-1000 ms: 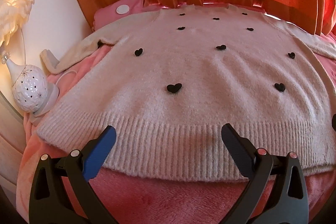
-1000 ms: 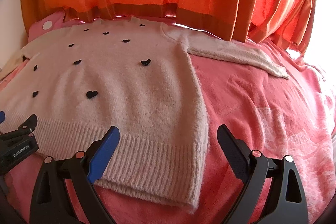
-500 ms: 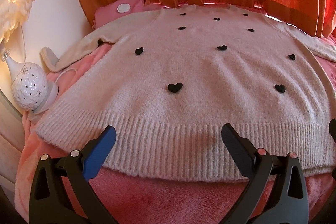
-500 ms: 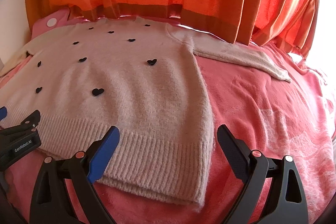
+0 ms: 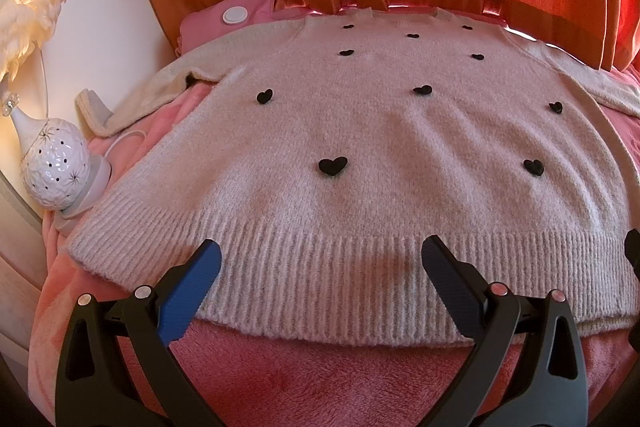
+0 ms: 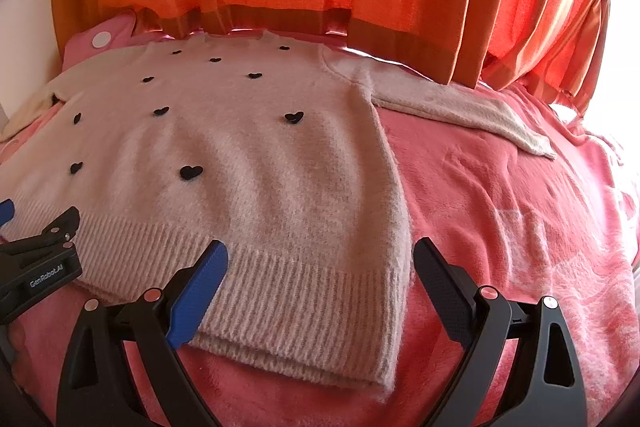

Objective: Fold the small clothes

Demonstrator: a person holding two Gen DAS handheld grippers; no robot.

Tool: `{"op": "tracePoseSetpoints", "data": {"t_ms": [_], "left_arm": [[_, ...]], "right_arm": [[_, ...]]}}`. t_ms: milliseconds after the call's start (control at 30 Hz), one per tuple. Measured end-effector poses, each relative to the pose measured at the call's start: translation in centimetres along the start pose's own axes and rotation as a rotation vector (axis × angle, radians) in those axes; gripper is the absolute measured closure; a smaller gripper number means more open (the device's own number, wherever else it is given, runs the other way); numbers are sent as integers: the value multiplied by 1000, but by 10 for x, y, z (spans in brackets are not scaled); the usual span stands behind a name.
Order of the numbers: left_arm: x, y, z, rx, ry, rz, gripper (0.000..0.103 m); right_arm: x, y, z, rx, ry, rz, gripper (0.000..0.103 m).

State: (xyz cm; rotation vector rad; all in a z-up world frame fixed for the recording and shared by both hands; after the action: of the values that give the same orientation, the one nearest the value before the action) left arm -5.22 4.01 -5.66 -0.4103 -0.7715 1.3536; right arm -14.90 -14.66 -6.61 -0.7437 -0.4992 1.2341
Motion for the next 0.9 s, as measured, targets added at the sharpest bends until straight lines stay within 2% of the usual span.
{"op": "tracePoseSetpoints", "data": {"t_ms": [900], "left_arm": [[-2,1,0,4,6,3,5]], "right_arm": [[5,1,0,-1,-1,2,11]]}}
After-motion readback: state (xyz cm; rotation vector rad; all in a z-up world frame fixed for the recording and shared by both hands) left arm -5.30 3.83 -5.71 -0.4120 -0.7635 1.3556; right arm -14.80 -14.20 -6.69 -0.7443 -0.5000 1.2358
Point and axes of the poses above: each gripper's, at about its wrist camera, not at the fingertips, and z roughly against the way its jaws point, x to its left, y to its underside, the point moved 5 cm from there along -z, roughly the way its jaws point, and after that the axes turned 6 degrees about -y, right-handed, at the moved point
